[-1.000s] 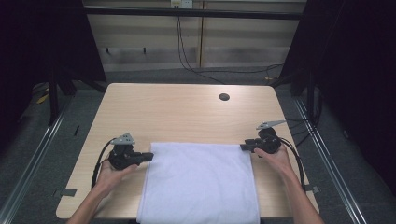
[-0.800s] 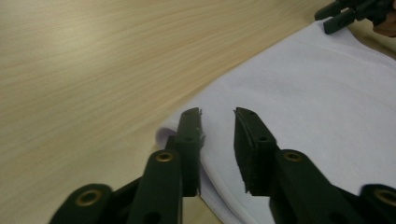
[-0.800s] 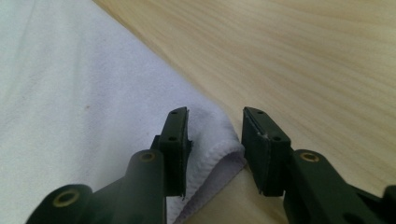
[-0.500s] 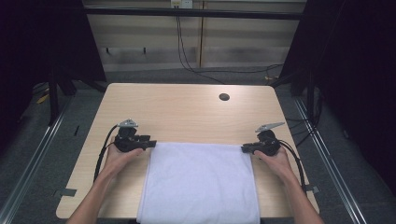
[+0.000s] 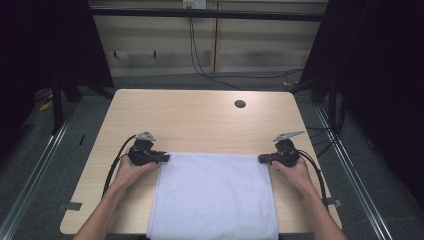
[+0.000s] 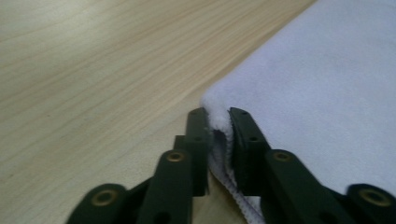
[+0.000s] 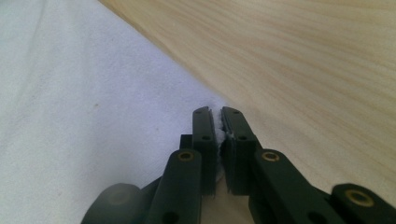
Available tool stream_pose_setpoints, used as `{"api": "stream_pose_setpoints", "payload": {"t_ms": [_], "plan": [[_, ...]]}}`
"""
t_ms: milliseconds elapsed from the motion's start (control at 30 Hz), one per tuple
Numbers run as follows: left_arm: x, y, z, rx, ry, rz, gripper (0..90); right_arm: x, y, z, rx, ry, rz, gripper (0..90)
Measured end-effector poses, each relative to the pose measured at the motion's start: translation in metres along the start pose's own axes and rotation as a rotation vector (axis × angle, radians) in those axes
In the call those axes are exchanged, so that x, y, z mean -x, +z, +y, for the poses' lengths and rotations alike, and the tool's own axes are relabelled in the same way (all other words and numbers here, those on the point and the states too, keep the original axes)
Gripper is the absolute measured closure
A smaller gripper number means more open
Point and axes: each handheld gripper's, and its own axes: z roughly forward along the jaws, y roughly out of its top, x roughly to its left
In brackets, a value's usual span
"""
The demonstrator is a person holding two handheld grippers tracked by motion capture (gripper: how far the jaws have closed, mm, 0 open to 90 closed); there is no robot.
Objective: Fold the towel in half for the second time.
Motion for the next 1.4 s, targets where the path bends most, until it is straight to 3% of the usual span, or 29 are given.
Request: {"api": "stream_pose_setpoints", "payload": {"t_ms": [267, 433, 667, 767, 833, 1000, 1233, 1400], "plan": [[-0.002, -0.003, 0.0, 0.01, -0.017, -0.003, 84.5, 0.005, 0.002, 0.002, 0.023, 0.022, 0.001, 86.1], [-0.005, -0.012, 0.001, 0.059, -0.033, 0.008, 84.6, 0.006, 0.001, 0.009, 0.048, 0.008, -0.034, 86.3], [-0.001, -0.031, 0.013, 0.125, -0.017, 0.035, 85.0, 0.003, -0.009, 0.028, 0.114, -0.004, -0.032, 86.5], [-0.003, -0.039, 0.018, 0.169, -0.034, 0.042, 85.0, 0.005, -0.015, 0.037, 0.161, 0.015, -0.006, 86.6], [-0.003, -0.044, 0.022, 0.187, -0.029, 0.07, 84.9, 0.005, -0.022, 0.044, 0.177, 0.015, -0.013, 86.7], [-0.004, -0.052, 0.037, 0.211, -0.024, 0.096, 85.0, 0.001, -0.035, 0.064, 0.211, -0.013, -0.032, 86.8], [-0.004, -0.064, 0.053, 0.274, -0.015, 0.077, 85.0, 0.006, -0.05, 0.083, 0.219, -0.038, -0.04, 86.9], [-0.004, -0.067, 0.065, 0.289, -0.009, 0.059, 85.2, 0.01, -0.059, 0.09, 0.243, -0.026, -0.051, 87.0]]}}
